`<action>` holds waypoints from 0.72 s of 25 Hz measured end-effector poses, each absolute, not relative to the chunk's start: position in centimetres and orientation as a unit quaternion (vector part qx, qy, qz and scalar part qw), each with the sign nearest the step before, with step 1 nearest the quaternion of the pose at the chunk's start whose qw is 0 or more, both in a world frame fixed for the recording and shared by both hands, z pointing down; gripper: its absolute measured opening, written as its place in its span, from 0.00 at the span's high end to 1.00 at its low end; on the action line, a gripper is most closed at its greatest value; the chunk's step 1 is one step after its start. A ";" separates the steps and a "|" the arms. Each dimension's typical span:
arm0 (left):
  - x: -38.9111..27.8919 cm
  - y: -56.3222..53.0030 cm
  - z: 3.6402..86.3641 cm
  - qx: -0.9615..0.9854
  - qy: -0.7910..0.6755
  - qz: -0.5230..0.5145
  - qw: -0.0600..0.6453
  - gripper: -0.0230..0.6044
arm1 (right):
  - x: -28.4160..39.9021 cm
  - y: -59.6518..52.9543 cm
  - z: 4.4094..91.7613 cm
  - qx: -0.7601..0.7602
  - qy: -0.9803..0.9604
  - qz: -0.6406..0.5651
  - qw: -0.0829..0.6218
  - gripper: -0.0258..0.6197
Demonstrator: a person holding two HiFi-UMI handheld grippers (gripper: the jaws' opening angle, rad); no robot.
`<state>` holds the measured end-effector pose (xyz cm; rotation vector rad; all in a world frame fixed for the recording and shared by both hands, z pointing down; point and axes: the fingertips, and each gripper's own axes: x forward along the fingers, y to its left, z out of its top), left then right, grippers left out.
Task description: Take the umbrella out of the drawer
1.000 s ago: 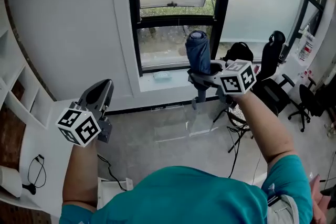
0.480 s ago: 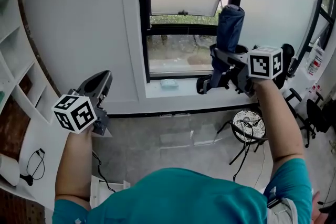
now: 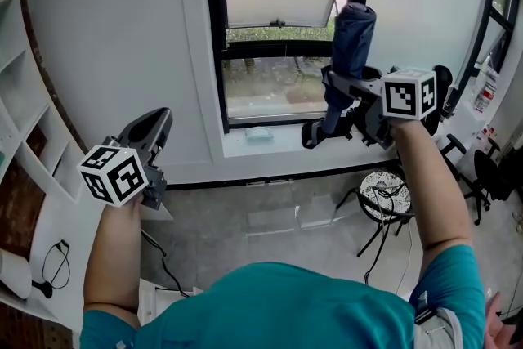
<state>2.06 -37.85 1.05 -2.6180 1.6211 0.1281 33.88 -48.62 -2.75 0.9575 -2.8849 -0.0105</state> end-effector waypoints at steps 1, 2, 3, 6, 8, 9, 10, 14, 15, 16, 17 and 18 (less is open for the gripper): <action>2.0 -37.8 1.0 -0.850 0.525 0.041 0.031 0.94 | 33.9 -48.6 -2.8 0.315 -0.948 -0.003 0.050 0.56; 2.0 -37.8 1.0 -0.850 0.524 0.042 0.031 0.94 | 33.9 -48.6 -2.8 0.316 -0.948 -0.003 0.047 0.56; 2.0 -37.8 1.0 -0.850 0.524 0.042 0.031 0.94 | 34.0 -48.6 -2.8 0.317 -0.947 -0.001 0.045 0.56; 1.9 -37.8 0.9 -0.850 0.524 0.041 0.031 0.94 | 34.1 -48.9 -2.8 0.324 -0.945 0.001 0.045 0.56; 2.0 -37.7 0.7 -0.850 0.524 0.040 0.031 0.94 | 34.2 -48.9 -2.6 0.328 -0.943 -0.001 0.050 0.56; 2.0 -37.7 0.7 -0.850 0.524 0.040 0.032 0.94 | 34.2 -48.9 -2.6 0.329 -0.943 -0.002 0.051 0.56; 2.0 -37.6 0.6 -0.850 0.524 0.040 0.033 0.94 | 34.2 -48.8 -2.6 0.329 -0.943 -0.002 0.052 0.56; 2.1 -37.3 0.4 -0.851 0.523 0.041 0.035 0.94 | 34.1 -48.6 -2.7 0.328 -0.943 -0.005 0.053 0.56; 2.2 -37.3 0.4 -0.851 0.523 0.040 0.036 0.94 | 34.1 -48.5 -2.8 0.328 -0.943 -0.005 0.052 0.56; 2.2 -37.3 0.4 -0.851 0.523 0.040 0.036 0.94 | 34.1 -48.5 -2.8 0.327 -0.943 -0.006 0.052 0.56; 2.2 -37.2 0.4 -0.851 0.523 0.039 0.037 0.94 | 34.0 -48.5 -2.8 0.327 -0.944 -0.007 0.052 0.56; 2.2 -37.2 0.5 -0.851 0.523 0.039 0.037 0.94 | 34.0 -48.4 -2.8 0.326 -0.944 -0.008 0.052 0.56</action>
